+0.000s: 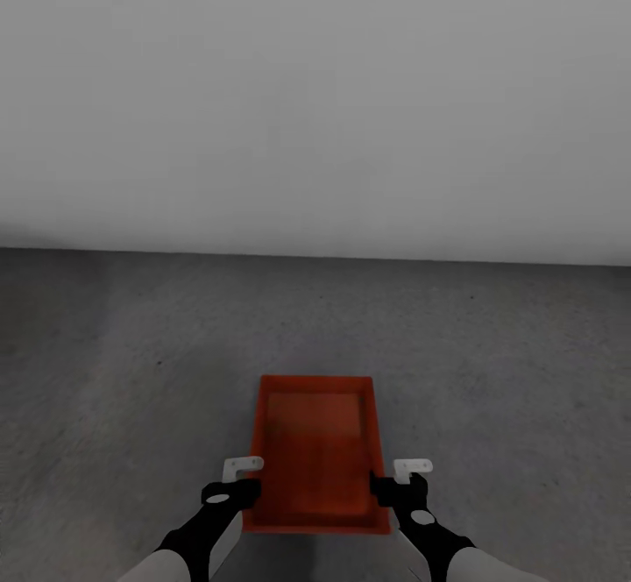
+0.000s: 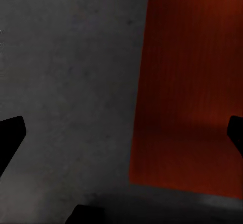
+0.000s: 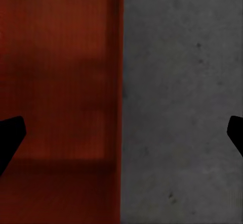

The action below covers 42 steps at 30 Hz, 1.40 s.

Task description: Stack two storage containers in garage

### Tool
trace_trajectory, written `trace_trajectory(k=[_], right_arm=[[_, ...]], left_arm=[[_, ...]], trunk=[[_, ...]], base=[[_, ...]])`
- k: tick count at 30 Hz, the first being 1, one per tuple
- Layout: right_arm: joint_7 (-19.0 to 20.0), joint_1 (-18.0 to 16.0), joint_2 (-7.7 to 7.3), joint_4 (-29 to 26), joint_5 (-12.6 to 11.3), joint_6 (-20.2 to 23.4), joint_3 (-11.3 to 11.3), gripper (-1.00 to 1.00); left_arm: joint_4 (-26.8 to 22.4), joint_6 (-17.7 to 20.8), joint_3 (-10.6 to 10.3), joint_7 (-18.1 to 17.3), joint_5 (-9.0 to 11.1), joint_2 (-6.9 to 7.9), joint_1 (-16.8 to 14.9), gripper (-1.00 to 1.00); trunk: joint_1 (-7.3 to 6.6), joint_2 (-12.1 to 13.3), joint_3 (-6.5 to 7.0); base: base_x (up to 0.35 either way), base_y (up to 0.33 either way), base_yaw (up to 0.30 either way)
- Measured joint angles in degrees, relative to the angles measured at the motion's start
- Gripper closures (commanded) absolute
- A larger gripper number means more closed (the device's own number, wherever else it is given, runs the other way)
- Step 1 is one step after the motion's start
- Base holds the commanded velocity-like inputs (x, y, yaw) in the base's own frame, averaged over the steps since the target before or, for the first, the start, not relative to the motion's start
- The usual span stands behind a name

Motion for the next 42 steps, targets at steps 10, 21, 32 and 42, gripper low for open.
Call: trace_trajectory(k=[10, 21, 32, 42], right_arm=[[0.00, 0.00, 0.00, 0.00, 0.00, 0.00, 0.00, -1.00], [0.00, 0.00, 0.00, 0.00, 0.00, 0.00, 0.00, -1.00], [0.00, 0.00, 0.00, 0.00, 0.00, 0.00, 0.00, -1.00], [0.00, 0.00, 0.00, 0.00, 0.00, 0.00, 0.00, -1.00]], left_arm=[[0.00, 0.00, 0.00, 0.06, 0.00, 0.00, 0.00, -1.00], [0.01, 0.00, 0.01, -0.01, 0.00, 0.00, 0.00, -1.00], [0.00, 0.00, 0.01, 0.07, 0.00, 0.00, 0.00, -1.00], [0.00, 0.00, 0.00, 0.07, 0.00, 0.00, 0.00, -1.00]], trunk=[[-2.20, 4.01, 1.80], [-4.61, 8.42, 3.77], [-7.03, 12.84, 5.74], [-9.23, 16.85, 7.54]], base=[[0.000, 0.000, 0.000], [0.000, 0.000, 0.000], [0.000, 0.000, 0.000], [0.000, 0.000, 0.000]])
